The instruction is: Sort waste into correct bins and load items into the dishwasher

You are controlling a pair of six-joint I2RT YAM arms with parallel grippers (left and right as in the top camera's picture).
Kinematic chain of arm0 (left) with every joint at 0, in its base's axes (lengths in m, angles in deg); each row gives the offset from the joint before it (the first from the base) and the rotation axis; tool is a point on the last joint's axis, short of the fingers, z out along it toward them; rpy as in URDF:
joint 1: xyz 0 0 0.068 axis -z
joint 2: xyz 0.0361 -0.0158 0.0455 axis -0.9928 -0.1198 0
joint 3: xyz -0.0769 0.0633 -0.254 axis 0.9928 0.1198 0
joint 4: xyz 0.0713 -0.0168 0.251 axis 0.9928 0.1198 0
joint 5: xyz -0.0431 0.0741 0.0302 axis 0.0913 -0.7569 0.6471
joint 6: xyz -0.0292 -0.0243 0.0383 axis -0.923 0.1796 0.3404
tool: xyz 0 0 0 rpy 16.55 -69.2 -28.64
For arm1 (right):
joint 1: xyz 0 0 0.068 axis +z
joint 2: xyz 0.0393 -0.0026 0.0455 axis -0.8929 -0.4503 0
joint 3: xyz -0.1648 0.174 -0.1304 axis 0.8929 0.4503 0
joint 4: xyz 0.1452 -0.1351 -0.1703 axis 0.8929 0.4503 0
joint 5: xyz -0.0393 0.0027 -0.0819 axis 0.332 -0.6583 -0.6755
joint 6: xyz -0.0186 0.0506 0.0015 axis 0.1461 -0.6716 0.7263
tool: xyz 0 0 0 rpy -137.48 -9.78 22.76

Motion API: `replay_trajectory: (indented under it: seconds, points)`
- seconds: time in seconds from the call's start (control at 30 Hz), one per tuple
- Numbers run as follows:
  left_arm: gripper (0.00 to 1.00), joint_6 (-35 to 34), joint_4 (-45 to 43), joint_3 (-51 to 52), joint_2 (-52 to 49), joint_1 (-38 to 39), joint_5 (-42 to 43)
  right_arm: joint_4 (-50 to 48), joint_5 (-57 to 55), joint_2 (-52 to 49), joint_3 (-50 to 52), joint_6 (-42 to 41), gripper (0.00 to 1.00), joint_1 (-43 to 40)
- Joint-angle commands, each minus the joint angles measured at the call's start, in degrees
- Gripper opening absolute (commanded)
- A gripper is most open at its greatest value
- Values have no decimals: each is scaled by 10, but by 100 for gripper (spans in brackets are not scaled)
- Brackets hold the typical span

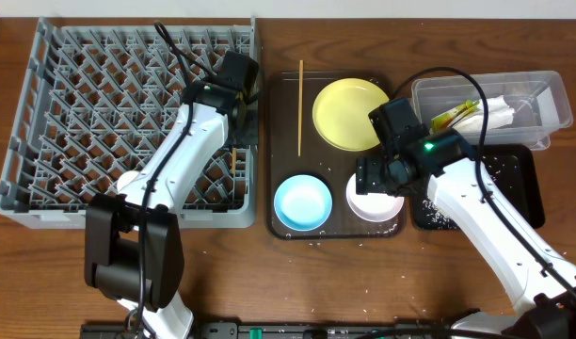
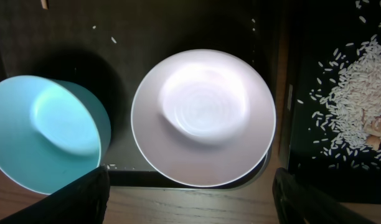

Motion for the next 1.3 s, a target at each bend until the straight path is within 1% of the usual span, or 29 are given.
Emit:
replay_trajectory:
  seconds: [0.0, 0.07, 0.13, 0.4, 0.47, 0.57, 0.63, 0.73, 0.8, 0.83, 0.87, 1.0, 1.1, 1.27]
  points:
    - [11, -1, 2, -4, 5, 0, 9, 0, -4, 0, 0, 2, 82, 6]
    - [11, -1, 0, -4, 6, 0, 9, 0, -4, 0, 0, 2, 82, 6]
    - [21, -1, 0, -4, 8, 0, 9, 0, -4, 0, 0, 2, 81, 6]
    - [22, -1, 0, -20, 41, 0, 15, 0, -4, 0, 0, 3, 82, 6]
    - [22, -2, -3, -24, 57, 0, 47, 1, -4, 0, 0, 3, 81, 6]
    - [22, -1, -24, -25, 83, 7, 142, 0, -4, 0, 0, 3, 82, 6]
    - [22, -1, -29, -25, 88, 23, 160, 1, -6, 0, 0, 7, 82, 6]
    - [23, 17, -34, -25, 82, 58, 129, 3, -8, 0, 0, 13, 81, 6]
    - [27, 32, -45, -25, 68, 83, 80, 3, -8, 0, 0, 13, 82, 6]
    - [30, 38, -66, -25, 49, 99, 40, 3, -7, 0, 0, 12, 83, 6]
    - [31, 38, -82, -25, 38, 105, 28, 3, -5, 0, 0, 10, 83, 6]
    - [35, 38, -158, -25, -12, 108, 24, 5, -1, 0, 0, 9, 84, 6]
    - [36, 38, -210, -25, -57, 107, 24, 9, -1, 0, 0, 9, 84, 6]
    - [36, 45, -260, -25, -124, 114, 24, 11, -2, 0, 0, 9, 84, 6]
